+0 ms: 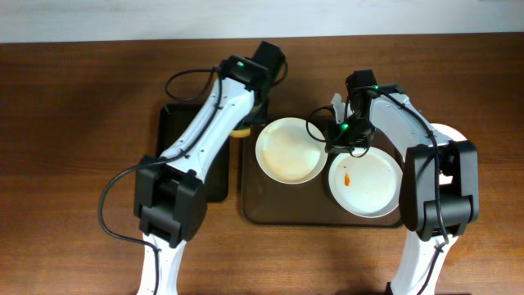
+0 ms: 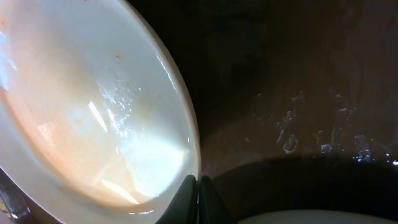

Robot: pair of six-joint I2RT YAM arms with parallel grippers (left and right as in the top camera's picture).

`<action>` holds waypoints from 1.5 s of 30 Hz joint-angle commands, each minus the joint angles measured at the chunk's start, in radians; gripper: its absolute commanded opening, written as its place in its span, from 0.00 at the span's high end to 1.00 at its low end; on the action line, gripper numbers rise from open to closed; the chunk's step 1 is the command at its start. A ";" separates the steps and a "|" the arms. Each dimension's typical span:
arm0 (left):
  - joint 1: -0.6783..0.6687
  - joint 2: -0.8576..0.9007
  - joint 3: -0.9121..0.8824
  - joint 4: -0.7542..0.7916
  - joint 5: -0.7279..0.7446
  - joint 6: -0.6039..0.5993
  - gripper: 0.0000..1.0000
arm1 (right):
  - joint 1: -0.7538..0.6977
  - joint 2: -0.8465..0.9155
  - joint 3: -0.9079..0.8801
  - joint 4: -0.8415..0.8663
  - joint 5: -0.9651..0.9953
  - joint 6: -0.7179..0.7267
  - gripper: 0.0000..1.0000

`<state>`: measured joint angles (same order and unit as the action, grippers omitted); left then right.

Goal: Clean dirty plates on tray and stack at the side
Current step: 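Wipe the middle plate with the sponge while the right gripper holds its rim, then return the sponge to the black tray with the left gripper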

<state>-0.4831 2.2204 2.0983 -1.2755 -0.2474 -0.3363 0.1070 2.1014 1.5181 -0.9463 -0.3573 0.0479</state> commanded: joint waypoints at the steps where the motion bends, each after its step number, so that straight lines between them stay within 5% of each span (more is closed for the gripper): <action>1: 0.023 0.007 -0.015 0.077 0.364 0.133 1.00 | -0.002 -0.002 -0.003 -0.003 0.021 -0.006 0.96; 6: 0.013 0.011 -0.091 0.269 0.497 0.143 1.00 | -0.002 -0.002 -0.003 -0.003 0.021 -0.006 0.96; 11: -0.029 0.044 -0.184 0.488 0.513 0.307 1.00 | -0.002 -0.002 -0.003 -0.003 0.020 -0.006 0.96; 17: -0.044 0.118 -0.201 0.512 0.502 0.401 1.00 | -0.002 -0.002 -0.003 -0.003 0.020 -0.006 0.96; 19: -0.044 0.127 -0.202 0.520 0.395 0.402 1.00 | -0.002 -0.002 -0.003 -0.003 0.020 -0.006 0.96; 22: -0.039 0.127 -0.201 0.509 0.206 0.403 1.00 | -0.002 -0.002 -0.003 -0.003 0.020 -0.006 0.96; 31: -0.033 0.068 -0.201 0.464 -0.051 0.417 1.00 | -0.002 -0.002 -0.003 -0.003 0.021 -0.006 0.96; 39: 0.012 -0.174 -0.201 0.404 -0.164 0.393 1.00 | -0.002 -0.002 -0.003 -0.005 0.021 -0.006 0.96; 45: 0.145 -0.197 -0.202 0.149 -0.092 0.205 1.00 | -0.002 -0.002 -0.003 -0.004 0.020 -0.006 0.94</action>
<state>-0.4110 2.0106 1.8980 -1.0309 -0.3790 -0.0170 0.1070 2.1014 1.5181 -0.9466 -0.3576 0.0483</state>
